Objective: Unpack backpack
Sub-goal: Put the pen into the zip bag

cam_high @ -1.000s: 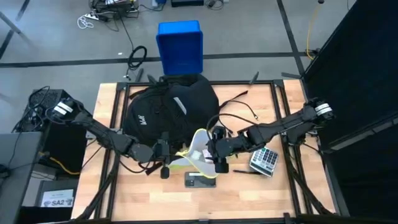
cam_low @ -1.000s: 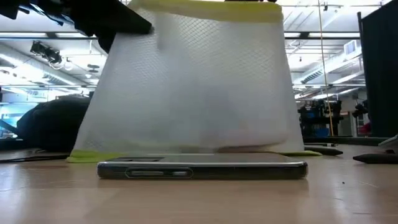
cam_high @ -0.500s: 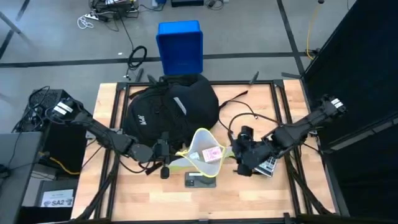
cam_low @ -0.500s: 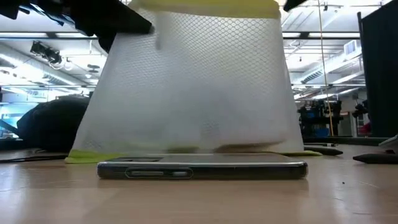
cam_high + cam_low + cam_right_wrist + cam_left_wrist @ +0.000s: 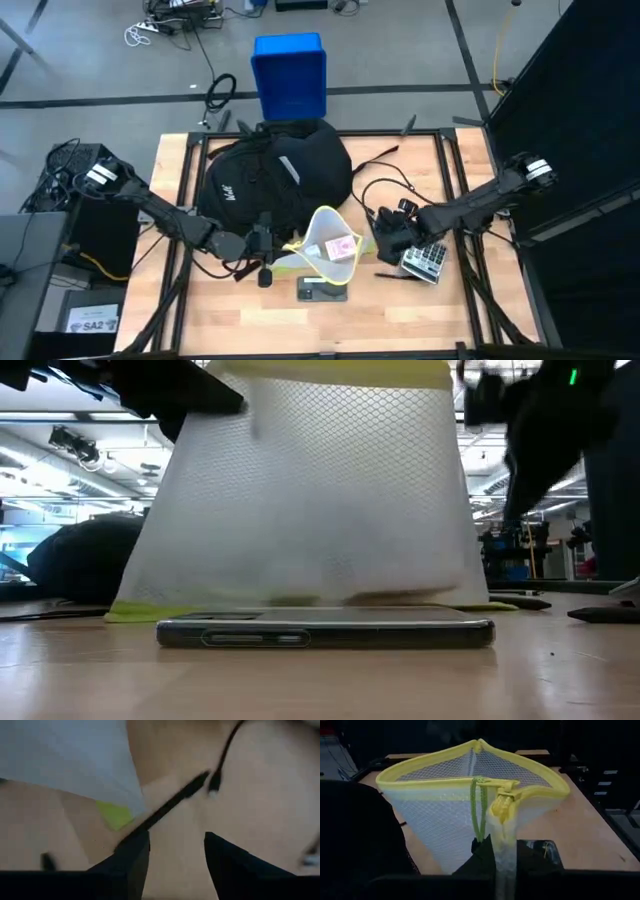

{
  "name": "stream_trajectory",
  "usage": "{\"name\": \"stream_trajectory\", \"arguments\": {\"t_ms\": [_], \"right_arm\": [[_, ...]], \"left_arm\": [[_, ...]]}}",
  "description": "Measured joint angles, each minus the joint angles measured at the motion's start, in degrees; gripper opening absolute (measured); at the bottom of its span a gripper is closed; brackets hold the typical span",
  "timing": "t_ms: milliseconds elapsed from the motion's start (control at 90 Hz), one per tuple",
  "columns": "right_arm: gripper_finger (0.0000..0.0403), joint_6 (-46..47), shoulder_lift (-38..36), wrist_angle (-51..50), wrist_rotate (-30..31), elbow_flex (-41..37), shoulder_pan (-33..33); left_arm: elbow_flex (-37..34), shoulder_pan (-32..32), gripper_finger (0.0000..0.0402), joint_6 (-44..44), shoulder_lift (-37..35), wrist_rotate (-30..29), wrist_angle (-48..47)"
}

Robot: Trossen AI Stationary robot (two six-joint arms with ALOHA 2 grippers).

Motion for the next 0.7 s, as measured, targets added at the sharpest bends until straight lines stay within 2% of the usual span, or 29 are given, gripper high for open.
{"name": "stream_trajectory", "arguments": {"t_ms": [144, 267, 700], "right_arm": [[0.0179, -2.18, 0.00, 14.74, -7.76, -7.94, -4.33], [0.0188, -2.96, 0.00, 22.54, -9.17, -12.18, -6.62], [0.0176, -3.62, 0.00, 25.11, -6.47, -16.97, -9.44]], "left_arm": [[-0.01, 0.00, 0.0000, 0.43, 0.00, 0.00, 0.40], [-0.01, 0.00, 0.0000, 0.45, 0.00, 0.00, 0.39], [0.00, -0.01, 0.0000, 0.47, 0.00, 0.02, 0.29]]}}
